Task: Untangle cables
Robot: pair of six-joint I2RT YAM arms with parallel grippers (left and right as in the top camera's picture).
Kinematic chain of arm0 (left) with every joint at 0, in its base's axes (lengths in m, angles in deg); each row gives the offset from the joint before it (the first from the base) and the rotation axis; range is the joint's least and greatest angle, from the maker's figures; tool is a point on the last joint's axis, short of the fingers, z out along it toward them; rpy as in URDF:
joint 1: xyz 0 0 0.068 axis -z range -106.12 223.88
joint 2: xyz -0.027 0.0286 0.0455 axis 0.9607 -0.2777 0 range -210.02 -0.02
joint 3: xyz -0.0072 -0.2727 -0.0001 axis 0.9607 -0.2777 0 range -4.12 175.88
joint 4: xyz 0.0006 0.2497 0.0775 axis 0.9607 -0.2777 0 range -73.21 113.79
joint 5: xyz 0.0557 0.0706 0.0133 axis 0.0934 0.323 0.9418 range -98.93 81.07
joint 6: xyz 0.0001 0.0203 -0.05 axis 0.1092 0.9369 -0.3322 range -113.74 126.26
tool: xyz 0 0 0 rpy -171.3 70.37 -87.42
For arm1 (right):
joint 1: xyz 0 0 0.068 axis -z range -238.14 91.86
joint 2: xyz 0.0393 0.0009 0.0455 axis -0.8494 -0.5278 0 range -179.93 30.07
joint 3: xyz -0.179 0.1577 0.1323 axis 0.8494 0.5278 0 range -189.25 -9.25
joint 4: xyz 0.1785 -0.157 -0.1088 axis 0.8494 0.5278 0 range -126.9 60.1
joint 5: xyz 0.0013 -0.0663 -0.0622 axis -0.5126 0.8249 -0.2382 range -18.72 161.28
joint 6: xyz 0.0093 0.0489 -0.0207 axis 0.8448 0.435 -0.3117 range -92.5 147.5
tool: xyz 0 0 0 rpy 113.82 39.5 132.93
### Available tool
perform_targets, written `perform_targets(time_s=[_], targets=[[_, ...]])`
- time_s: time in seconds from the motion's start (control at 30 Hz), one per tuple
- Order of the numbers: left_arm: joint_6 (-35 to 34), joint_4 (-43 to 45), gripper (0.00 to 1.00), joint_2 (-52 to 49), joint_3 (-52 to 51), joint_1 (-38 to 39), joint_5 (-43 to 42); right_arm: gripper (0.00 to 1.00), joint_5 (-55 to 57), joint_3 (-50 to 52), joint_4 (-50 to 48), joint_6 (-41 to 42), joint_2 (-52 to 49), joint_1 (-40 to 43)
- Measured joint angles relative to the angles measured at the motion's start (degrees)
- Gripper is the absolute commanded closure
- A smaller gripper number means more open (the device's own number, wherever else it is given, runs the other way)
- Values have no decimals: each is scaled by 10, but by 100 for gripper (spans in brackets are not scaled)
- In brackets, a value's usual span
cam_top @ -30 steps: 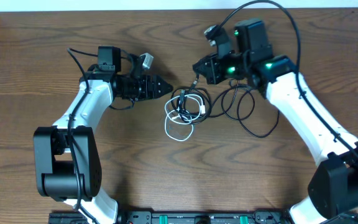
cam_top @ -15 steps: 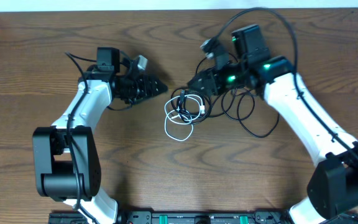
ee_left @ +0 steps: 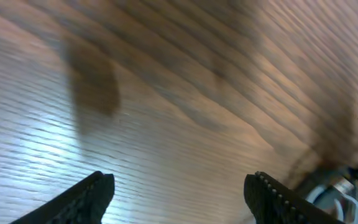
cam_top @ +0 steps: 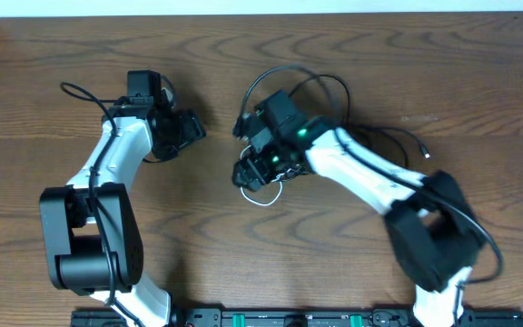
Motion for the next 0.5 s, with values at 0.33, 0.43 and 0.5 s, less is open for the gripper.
perform_targets(time_s=[0.33, 0.43, 0.5], targets=[[-3, 17, 23, 0, 0, -2, 39, 87, -125, 4, -104, 56, -78, 0], [-3, 17, 22, 0, 0, -2, 41, 99, -194, 4, -141, 66, -78, 30], [-3, 17, 22, 0, 0, -2, 41, 99, -238, 4, -155, 73, -77, 54]])
